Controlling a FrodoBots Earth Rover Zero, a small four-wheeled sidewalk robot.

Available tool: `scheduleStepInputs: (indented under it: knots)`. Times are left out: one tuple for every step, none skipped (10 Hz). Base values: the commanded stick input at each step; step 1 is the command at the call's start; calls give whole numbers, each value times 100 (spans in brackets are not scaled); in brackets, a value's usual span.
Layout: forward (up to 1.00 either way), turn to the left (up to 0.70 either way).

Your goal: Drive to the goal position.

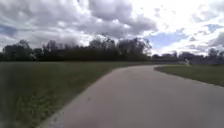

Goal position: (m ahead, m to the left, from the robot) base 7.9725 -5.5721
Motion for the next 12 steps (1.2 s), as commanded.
scheduleStepInputs:
  knots:
    - [100, -14]
    - [100, -18]
    - [100, -20]
    - [100, -21]
    - [100, -22]
    - [100, -22]
    - [100, -22]
    - [100, -22]
    - [100, -22]
    - [100, -22]
    - [100, -22]
    - [100, -22]
